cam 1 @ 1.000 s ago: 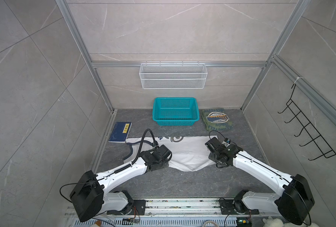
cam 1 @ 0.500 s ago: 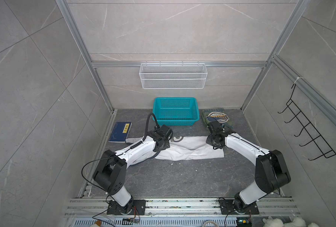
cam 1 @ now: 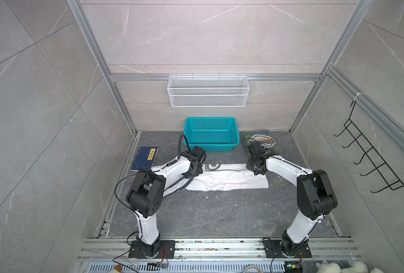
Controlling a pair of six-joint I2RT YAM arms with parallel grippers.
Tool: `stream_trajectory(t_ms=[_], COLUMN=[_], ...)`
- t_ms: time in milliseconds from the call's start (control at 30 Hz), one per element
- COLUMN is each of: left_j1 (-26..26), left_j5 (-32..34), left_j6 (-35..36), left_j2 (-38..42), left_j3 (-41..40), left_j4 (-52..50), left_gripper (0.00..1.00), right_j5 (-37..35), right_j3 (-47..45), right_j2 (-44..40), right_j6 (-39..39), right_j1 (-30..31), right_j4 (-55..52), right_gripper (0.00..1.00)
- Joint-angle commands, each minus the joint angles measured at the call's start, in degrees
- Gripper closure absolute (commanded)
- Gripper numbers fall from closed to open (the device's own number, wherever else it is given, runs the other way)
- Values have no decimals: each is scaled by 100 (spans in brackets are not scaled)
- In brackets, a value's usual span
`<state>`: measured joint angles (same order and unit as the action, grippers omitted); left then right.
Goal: Fold and stack tank tops
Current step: Fold the tank top at the center of the table.
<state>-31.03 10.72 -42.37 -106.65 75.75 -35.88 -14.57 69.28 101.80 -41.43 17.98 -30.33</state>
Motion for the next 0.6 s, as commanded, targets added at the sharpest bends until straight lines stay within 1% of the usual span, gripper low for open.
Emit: stream_trajectory(t_ms=[0,33,100,167,233,300,367,433,500,567], left_j1=[162,209,257,263,263,380,749,1360,2012,2685], left_j5=[-51,-18,8,63,185,411,282,37,-181,-588], left_j6=[295,357,473,519,431,219,100,85,132,118], left_j2=[-65,14,382,1048,1957,2771,3482,4103,4407,4549], left_j3=[311,315,212,-62,-630,-1230,-1866,-2469,-2844,-3114], left_j4=[-142,-230,-407,-578,-706,-962,-1079,-1060,-1009,-870], left_gripper=[63,55,45,39,33,32,32,32,32,32], right_j5=[-103,-119,-182,-84,187,439,735,1029,1217,1393], right_j3=[147,181,207,47,-252,-540,-861,-1122,-1302,-1455], right_j2=[30,-20,-225,-590,-1059,-1426,-1740,-1931,-2043,-2126], right_j6=[38,99,229,388,500,557,624,660,653,653], right_j1=[-14,-14,-15,-7,6,33,63,80,75,76], right_j4=[-102,-179,-408,-437,-389,-350,-217,-108,-43,62], right_gripper=[56,50,44,40,39,38,38,37,37,36])
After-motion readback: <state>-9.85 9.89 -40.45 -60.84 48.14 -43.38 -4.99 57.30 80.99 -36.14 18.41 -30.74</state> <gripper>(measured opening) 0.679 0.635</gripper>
